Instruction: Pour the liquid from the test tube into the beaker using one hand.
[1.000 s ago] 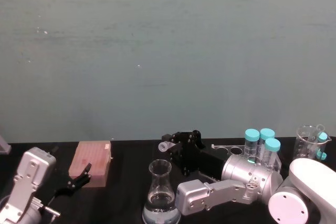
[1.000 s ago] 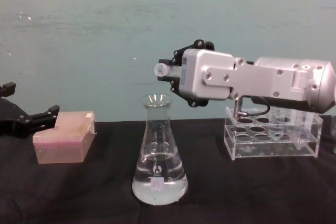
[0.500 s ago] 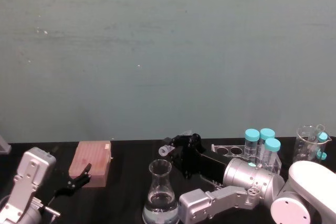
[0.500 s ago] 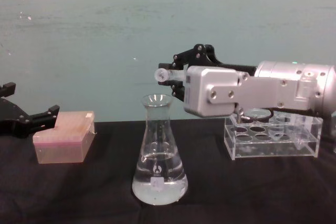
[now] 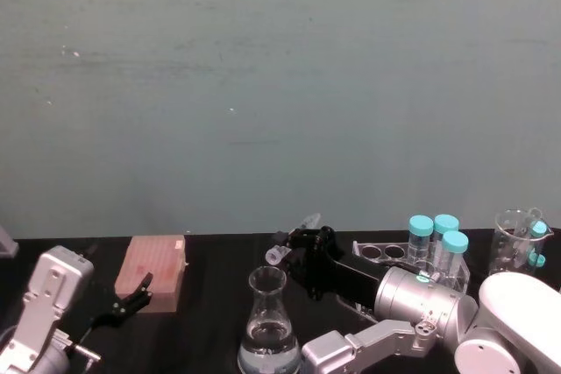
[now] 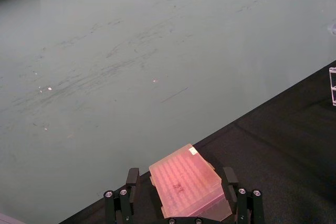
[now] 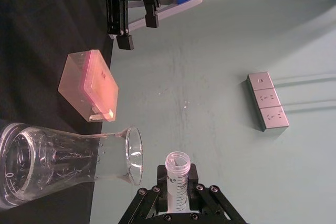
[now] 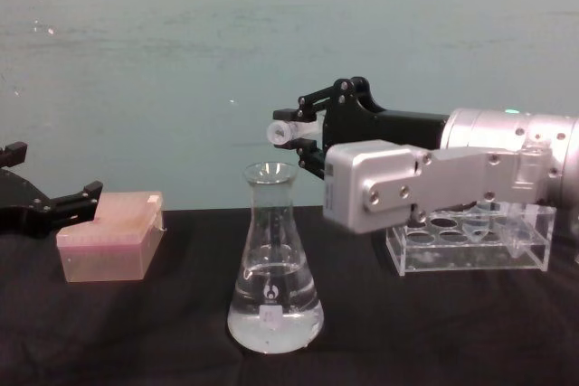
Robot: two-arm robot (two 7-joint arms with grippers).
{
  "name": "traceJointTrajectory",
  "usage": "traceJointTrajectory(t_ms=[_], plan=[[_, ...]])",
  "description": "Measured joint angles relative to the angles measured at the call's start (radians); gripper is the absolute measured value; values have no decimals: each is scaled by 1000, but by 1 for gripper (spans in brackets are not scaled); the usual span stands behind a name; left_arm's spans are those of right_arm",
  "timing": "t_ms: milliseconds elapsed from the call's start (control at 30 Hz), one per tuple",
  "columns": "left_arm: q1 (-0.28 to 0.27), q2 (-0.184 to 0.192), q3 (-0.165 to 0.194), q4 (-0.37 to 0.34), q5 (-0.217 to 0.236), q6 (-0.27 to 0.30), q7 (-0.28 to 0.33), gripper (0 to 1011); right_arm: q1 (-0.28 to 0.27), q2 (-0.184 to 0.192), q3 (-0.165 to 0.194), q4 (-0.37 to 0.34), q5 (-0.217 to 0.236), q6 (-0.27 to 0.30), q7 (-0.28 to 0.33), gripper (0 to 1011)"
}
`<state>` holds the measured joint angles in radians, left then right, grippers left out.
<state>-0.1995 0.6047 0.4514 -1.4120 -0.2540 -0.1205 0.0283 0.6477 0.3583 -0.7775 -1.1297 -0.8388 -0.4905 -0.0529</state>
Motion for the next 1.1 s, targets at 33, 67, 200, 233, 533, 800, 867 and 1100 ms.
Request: traceJointTrajectory(t_ms=[33,67,200,233,533,800,867,1100], plan=[[0,0,0,0,0,0,0,1000,1,1,-3,0,-6,0,-6,204],[0,0,0,0,0,0,0,1000,2,2,-4,1,-9,0,-8,204],[0,0,0,0,0,0,0,1000,4,5,-10,1,-19,2,-18,204],[0,0,0,0,0,0,0,1000,6,6,-13,4,-25,2,-23,204],[0,0,0,0,0,0,0,1000,20,10,-32,16,-57,5,-55,205],[0,0,0,0,0,0,0,1000,29,16,-49,22,-83,6,-81,204],[0,0,0,0,0,0,0,1000,31,17,-53,24,-89,6,-88,204],[0,0,0,0,0,0,0,1000,40,22,-64,28,-105,8,-103,204]])
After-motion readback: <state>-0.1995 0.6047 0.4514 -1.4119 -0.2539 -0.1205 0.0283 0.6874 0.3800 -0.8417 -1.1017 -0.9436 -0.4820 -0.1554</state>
